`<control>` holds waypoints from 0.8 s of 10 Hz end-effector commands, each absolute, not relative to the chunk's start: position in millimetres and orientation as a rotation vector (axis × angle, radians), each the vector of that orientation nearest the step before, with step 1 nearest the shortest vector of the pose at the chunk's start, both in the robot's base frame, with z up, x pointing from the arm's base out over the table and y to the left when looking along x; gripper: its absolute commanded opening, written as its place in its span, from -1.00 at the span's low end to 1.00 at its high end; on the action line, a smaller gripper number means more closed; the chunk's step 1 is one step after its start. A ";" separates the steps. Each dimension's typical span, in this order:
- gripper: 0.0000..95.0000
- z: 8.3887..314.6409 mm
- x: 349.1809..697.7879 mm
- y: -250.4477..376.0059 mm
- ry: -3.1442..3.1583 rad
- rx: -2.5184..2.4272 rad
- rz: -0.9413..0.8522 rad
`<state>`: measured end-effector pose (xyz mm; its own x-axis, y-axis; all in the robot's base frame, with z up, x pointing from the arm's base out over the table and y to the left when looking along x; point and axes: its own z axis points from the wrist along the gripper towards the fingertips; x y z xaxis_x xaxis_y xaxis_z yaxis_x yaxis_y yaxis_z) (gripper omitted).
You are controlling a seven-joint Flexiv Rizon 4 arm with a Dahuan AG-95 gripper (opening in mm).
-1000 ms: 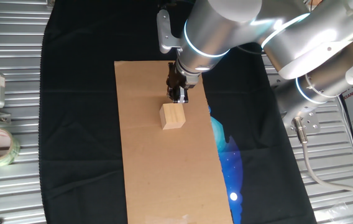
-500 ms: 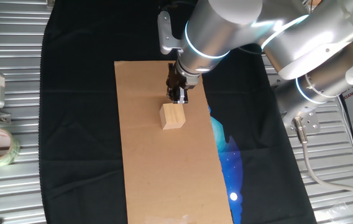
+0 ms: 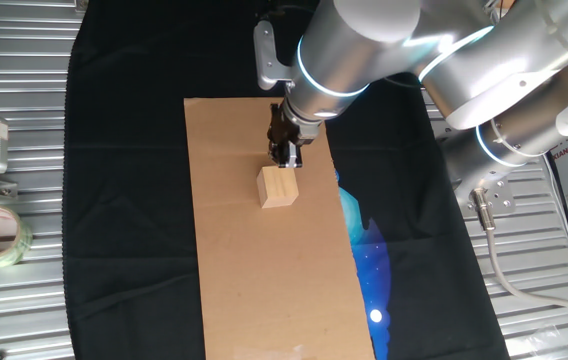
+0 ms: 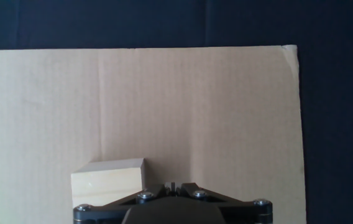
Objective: Use the gripper to push the small block from left to right
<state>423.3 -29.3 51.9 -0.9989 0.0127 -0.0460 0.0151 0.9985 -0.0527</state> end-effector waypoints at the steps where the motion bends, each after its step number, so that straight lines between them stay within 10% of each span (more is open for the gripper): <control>1: -1.00 50.5 423.4 -30.4 3.090 0.020 -0.087; 8: -1.00 47.7 423.8 -27.9 3.086 0.022 -0.091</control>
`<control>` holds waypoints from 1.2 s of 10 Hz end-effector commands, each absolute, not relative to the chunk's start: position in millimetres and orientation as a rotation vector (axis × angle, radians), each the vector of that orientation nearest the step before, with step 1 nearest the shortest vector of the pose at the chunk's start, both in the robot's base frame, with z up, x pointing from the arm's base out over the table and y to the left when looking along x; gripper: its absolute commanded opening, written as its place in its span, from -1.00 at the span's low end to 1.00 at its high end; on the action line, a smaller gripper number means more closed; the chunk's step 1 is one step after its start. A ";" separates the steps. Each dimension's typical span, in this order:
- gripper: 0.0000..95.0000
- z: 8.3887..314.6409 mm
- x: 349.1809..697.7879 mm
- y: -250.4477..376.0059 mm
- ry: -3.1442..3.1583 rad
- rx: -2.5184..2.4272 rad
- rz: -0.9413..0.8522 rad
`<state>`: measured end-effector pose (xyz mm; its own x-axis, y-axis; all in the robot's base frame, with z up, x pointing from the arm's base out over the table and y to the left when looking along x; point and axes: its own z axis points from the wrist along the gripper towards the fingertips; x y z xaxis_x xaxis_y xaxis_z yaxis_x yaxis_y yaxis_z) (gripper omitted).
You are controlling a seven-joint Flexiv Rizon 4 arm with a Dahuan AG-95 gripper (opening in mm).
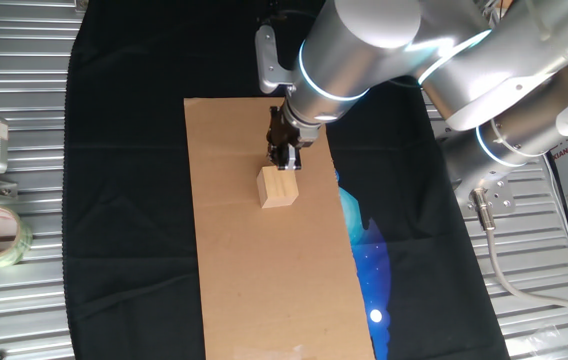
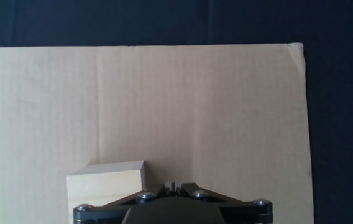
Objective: Use the gripper to push the small block from left to right
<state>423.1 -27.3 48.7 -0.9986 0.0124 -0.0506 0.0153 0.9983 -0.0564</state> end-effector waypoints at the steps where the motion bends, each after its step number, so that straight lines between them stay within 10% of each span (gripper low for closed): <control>1: -1.00 47.0 424.1 -27.4 3.085 0.022 -0.091; 12: -1.00 43.0 424.7 -21.4 3.072 0.038 -0.086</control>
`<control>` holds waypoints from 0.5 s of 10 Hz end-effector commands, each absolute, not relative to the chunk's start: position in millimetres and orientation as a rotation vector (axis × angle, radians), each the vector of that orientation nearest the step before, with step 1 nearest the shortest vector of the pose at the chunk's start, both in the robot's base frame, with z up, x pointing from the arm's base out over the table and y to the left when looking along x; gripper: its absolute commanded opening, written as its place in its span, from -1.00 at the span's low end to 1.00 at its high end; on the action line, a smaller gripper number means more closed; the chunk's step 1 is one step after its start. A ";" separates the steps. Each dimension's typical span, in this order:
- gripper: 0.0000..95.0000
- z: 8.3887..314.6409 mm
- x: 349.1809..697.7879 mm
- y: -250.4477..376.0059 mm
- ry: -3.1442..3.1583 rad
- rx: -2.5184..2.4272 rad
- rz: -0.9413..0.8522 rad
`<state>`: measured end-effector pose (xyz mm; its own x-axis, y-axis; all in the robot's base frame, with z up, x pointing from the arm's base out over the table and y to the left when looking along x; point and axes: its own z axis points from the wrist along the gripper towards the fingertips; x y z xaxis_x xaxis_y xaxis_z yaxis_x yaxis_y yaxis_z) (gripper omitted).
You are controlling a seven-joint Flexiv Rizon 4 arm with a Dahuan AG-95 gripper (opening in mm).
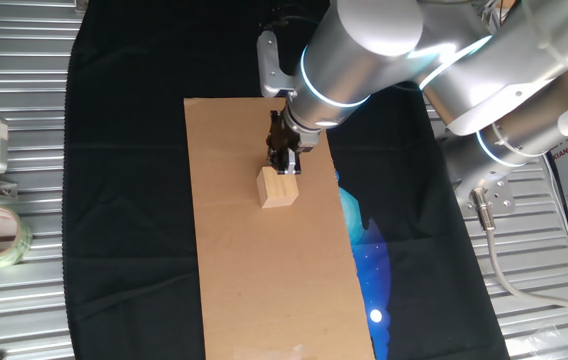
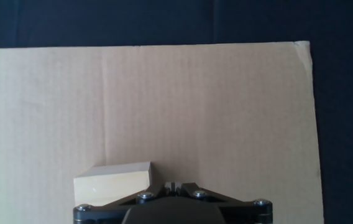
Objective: Use the gripper to push the small block from left to right
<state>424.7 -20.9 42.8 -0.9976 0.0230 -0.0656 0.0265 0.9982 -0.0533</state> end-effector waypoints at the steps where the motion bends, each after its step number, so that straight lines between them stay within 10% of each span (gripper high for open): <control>1: -1.00 43.0 424.7 -21.3 3.072 0.038 -0.086; 5: -1.00 42.6 424.2 -20.7 3.070 0.042 -0.086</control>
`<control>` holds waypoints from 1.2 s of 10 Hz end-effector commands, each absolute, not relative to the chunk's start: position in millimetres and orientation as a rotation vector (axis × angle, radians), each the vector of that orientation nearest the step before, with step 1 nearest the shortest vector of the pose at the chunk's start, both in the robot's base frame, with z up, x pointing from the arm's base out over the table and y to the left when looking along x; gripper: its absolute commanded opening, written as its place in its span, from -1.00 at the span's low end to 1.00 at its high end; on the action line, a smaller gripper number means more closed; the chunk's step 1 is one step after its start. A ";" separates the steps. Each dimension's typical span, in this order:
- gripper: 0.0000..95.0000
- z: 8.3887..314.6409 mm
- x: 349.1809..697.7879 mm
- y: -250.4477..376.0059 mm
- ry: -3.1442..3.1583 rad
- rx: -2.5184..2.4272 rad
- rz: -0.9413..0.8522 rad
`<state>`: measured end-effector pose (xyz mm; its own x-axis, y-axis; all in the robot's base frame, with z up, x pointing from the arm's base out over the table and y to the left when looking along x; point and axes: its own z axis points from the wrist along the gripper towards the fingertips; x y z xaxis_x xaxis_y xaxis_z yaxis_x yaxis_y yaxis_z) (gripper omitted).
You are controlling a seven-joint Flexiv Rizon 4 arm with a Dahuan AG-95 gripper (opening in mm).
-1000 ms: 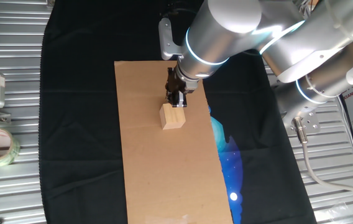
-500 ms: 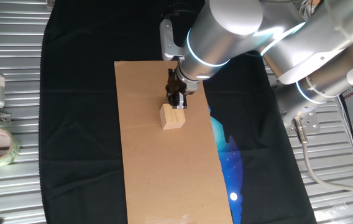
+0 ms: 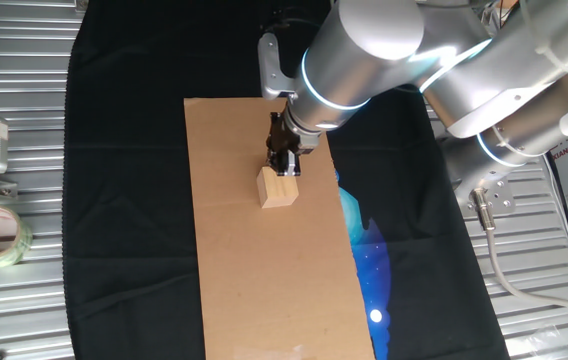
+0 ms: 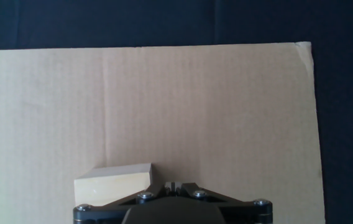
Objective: Use the gripper to push the small block from left to right
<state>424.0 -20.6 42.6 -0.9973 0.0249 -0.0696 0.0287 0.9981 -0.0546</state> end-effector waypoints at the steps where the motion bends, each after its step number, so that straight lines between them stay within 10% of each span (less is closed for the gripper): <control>1: -1.00 42.5 424.3 -20.4 3.069 0.042 -0.086; 12: -1.00 41.9 424.8 -17.5 3.064 0.052 -0.084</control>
